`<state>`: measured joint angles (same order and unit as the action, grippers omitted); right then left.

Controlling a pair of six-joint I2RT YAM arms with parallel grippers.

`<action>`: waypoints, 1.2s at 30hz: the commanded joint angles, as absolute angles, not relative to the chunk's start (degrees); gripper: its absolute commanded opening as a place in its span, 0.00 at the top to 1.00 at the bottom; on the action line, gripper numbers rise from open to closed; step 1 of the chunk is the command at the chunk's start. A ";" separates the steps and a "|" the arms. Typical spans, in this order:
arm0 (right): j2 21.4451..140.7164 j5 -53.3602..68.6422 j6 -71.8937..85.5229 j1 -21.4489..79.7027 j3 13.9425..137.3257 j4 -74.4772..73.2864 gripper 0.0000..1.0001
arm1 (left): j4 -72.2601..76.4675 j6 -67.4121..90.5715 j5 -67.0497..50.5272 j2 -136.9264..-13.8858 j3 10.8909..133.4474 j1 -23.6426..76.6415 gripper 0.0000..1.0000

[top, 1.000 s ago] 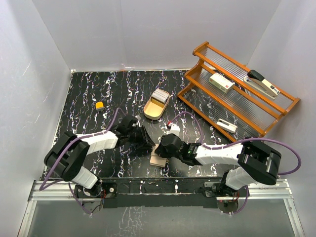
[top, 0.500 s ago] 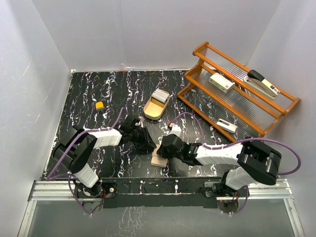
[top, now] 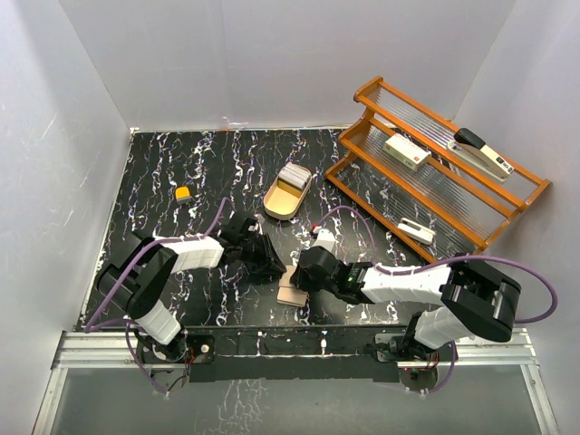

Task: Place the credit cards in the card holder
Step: Close the card holder at the center of the board.

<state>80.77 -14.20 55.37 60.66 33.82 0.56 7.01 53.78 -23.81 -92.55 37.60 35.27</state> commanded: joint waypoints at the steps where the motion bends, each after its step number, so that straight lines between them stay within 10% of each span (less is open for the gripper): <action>1: 78.60 -16.52 54.96 60.47 33.77 0.44 0.86 | 1.38 52.56 -19.42 -91.92 36.15 35.22 0.82; 9: 79.14 -16.00 54.33 60.47 33.81 1.29 1.00 | 1.50 53.04 -19.76 -91.43 36.10 35.33 0.82; 36: 79.89 -16.52 52.46 60.20 34.39 3.34 1.00 | -2.42 55.36 -21.44 -76.20 34.10 36.90 0.79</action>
<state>80.29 -15.05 53.28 60.58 33.82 0.21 -3.27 54.43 -18.44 -78.32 36.47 35.88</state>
